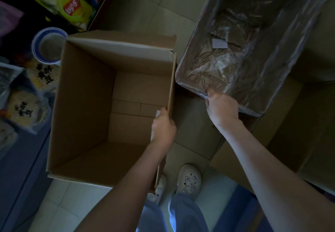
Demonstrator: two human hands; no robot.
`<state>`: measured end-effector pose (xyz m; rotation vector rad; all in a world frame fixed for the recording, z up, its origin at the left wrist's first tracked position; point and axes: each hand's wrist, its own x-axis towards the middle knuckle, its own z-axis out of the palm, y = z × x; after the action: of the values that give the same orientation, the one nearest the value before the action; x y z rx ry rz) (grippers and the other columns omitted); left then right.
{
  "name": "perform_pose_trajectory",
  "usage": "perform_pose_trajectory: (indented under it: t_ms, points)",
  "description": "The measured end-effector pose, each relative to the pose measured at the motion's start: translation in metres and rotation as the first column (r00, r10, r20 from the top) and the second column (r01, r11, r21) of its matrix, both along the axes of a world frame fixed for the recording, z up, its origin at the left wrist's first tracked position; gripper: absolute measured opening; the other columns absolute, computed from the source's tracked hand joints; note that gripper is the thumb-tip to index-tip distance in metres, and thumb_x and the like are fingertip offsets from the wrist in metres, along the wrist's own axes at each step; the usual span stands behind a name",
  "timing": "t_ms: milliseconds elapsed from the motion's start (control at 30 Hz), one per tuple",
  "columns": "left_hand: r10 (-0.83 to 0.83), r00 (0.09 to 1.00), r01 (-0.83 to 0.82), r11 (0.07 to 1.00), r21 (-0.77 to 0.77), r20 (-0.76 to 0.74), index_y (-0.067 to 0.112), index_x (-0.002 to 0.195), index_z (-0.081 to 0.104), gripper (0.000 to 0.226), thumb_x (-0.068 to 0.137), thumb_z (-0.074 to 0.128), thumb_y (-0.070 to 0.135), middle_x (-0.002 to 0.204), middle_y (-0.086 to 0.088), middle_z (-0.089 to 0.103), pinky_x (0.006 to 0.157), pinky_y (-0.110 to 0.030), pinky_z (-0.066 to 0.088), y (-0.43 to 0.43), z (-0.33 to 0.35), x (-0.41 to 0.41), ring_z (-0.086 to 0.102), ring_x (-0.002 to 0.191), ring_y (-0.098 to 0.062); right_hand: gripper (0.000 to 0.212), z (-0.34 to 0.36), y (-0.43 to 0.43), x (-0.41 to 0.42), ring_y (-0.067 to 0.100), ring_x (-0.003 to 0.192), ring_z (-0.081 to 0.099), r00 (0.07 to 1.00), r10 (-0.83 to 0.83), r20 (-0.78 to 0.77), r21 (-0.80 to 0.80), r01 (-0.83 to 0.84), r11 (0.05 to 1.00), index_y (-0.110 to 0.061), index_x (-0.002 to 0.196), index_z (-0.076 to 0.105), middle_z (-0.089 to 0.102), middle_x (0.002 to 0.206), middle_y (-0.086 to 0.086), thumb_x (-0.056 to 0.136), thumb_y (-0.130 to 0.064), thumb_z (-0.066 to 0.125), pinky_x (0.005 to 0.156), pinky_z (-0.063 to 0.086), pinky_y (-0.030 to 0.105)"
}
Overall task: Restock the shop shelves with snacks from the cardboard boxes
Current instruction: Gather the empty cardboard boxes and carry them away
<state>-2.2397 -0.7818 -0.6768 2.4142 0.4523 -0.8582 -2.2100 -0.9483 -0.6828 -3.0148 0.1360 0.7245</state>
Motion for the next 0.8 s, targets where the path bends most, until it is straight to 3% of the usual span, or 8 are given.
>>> perform_pose_trajectory:
  t_ms: [233, 367, 467, 500, 600, 800]
  points:
    - [0.096, 0.995, -0.098, 0.99, -0.101, -0.032, 0.008, 0.134, 0.047, 0.038, 0.096, 0.052, 0.013, 0.112, -0.015, 0.063, 0.078, -0.042, 0.057, 0.004, 0.003, 0.022, 0.063, 0.095, -0.028, 0.024, 0.001, -0.013, -0.01, 0.026, 0.091, 0.066, 1.0, -0.001, 0.024, 0.063, 0.0, 0.998, -0.011, 0.123, 0.053, 0.067, 0.099, 0.009, 0.103, -0.02, 0.043, 0.069, 0.046, 0.032]
    - [0.172, 0.984, -0.176, 0.972, -0.155, -0.038, 0.011, 0.129, 0.052, 0.033, 0.096, 0.053, 0.013, 0.108, -0.006, 0.062, 0.057, -0.02, 0.047, 0.008, 0.009, 0.036, 0.059, 0.081, -0.013, 0.022, 0.012, -0.013, -0.023, 0.022, 0.09, 0.065, 0.999, 0.037, -0.014, 0.059, -0.036, 0.998, -0.014, 0.12, 0.052, 0.066, 0.098, 0.005, 0.103, -0.022, 0.041, 0.072, 0.047, 0.029]
    - [0.223, 0.974, -0.226, 0.959, -0.173, -0.035, 0.011, 0.123, 0.056, 0.027, 0.096, 0.053, 0.012, 0.107, -0.008, 0.064, 0.065, -0.03, 0.054, 0.016, 0.02, 0.043, 0.063, 0.084, -0.019, 0.021, 0.019, -0.009, -0.033, 0.021, 0.092, 0.064, 0.999, 0.035, -0.017, 0.09, -0.033, 0.995, -0.015, 0.12, 0.053, 0.065, 0.099, 0.004, 0.1, -0.021, 0.046, 0.073, 0.048, 0.029]
    - [0.234, 0.972, -0.236, 0.956, -0.174, -0.034, 0.01, 0.122, 0.056, 0.027, 0.095, 0.053, 0.011, 0.107, -0.009, 0.065, 0.069, -0.033, 0.056, 0.019, 0.025, 0.045, 0.065, 0.086, -0.021, 0.02, 0.023, -0.007, -0.037, 0.02, 0.087, 0.065, 0.999, 0.053, 0.004, 0.081, -0.053, 0.995, -0.014, 0.116, 0.056, 0.066, 0.095, 0.004, 0.097, -0.019, 0.054, 0.07, 0.049, 0.029]
    - [0.236, 0.97, -0.243, 0.956, -0.167, -0.058, 0.008, 0.125, 0.055, 0.03, 0.095, 0.054, 0.009, 0.106, -0.008, 0.065, 0.063, -0.027, 0.053, 0.031, 0.044, 0.047, 0.064, 0.084, -0.019, 0.03, 0.029, -0.008, -0.041, 0.019, 0.048, 0.06, 0.987, 0.084, 0.138, 0.098, -0.098, 0.99, -0.01, 0.083, 0.067, 0.06, 0.059, 0.003, 0.062, -0.009, 0.087, 0.045, 0.045, 0.025]
    - [0.29, 0.95, -0.307, 0.932, -0.193, -0.112, 0.014, 0.133, 0.05, 0.037, 0.096, 0.054, 0.014, 0.11, -0.001, 0.062, 0.06, -0.019, 0.045, 0.054, 0.076, 0.05, 0.058, 0.08, -0.005, 0.03, 0.058, -0.022, -0.027, 0.022, 0.043, 0.057, 0.976, 0.081, 0.204, 0.133, -0.11, 0.985, -0.007, 0.076, 0.064, 0.057, 0.053, 0.004, 0.058, -0.002, 0.087, 0.045, 0.045, 0.027]
